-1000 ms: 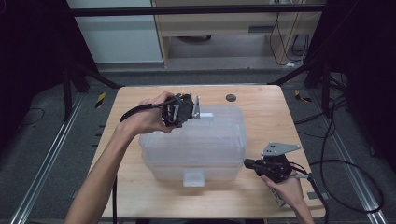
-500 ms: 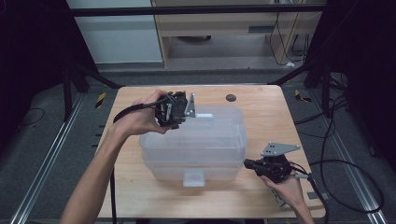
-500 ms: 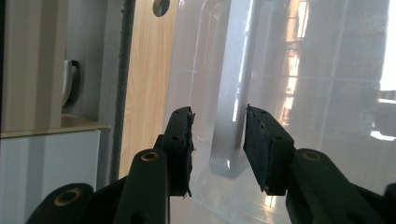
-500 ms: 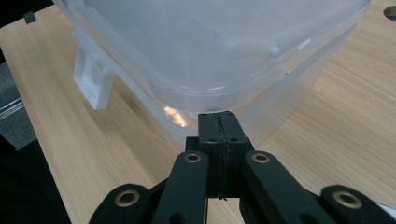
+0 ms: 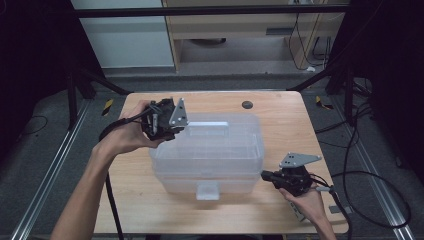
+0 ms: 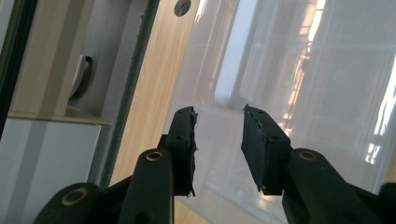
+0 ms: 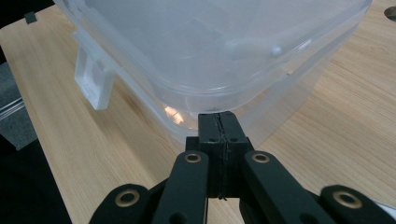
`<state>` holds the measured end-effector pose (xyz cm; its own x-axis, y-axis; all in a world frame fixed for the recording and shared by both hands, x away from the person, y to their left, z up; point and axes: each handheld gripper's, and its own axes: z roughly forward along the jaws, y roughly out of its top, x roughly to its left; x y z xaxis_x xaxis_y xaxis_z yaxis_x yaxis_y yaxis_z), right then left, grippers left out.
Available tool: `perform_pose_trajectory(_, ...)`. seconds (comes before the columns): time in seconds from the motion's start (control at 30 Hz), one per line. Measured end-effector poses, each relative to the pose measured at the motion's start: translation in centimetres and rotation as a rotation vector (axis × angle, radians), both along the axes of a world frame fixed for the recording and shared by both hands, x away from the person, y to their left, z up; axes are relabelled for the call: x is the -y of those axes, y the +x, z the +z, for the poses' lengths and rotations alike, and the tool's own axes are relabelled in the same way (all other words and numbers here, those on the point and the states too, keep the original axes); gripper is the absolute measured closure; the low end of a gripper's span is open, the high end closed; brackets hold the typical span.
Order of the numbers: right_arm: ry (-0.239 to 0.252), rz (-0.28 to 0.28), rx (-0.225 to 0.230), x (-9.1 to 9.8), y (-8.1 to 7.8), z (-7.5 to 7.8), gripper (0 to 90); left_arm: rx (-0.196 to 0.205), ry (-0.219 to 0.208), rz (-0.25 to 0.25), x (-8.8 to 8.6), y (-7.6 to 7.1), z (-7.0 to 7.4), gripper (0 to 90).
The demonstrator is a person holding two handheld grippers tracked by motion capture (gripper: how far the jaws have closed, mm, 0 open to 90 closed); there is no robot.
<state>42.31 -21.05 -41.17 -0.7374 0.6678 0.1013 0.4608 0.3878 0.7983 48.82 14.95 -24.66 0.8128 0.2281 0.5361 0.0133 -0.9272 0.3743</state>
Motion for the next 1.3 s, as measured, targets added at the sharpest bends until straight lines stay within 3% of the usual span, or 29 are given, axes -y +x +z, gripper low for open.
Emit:
perform_pose_trajectory(0.27, 0.0, -0.003, 0.007, 0.0, -0.1, 0.1, 90.0, 0.0, -0.119, 0.087, -3.6, -1.0, -1.1, 66.3)
perform_pose_trajectory(0.47, -0.001, -0.004, 0.007, 0.0, 0.0, 0.1, 90.0, 0.006, -0.253, 0.177, -6.6, -1.9, -2.2, 71.7)
perform_pose_trajectory(0.63, -0.002, -0.005, 0.005, 0.0, 0.0, 0.0, 90.0, 0.004, -0.327, 0.252, -8.6, -2.7, -3.7, 75.6)
perform_pose_trajectory(0.77, -0.001, -0.005, 0.004, 0.0, 0.0, 0.0, 90.0, 0.015, -0.417, 0.316, -10.1, -3.4, -5.2, 81.0)
perform_pose_trajectory(0.93, 0.0, -0.007, 0.005, -0.1, 0.0, 0.0, 90.0, 0.034, -0.483, 0.39, -11.5, -4.2, -7.1, 85.5)
perform_pose_trajectory(1.13, 0.002, -0.008, 0.007, 0.0, 0.0, 0.0, 90.0, 0.003, -0.573, 0.443, -12.2, -5.2, -10.2, 89.1)
perform_pose_trajectory(1.3, 0.002, -0.009, 0.008, -0.1, 0.0, 0.0, 90.0, -0.027, -0.578, 0.45, -12.2, -5.7, -12.3, 89.1)
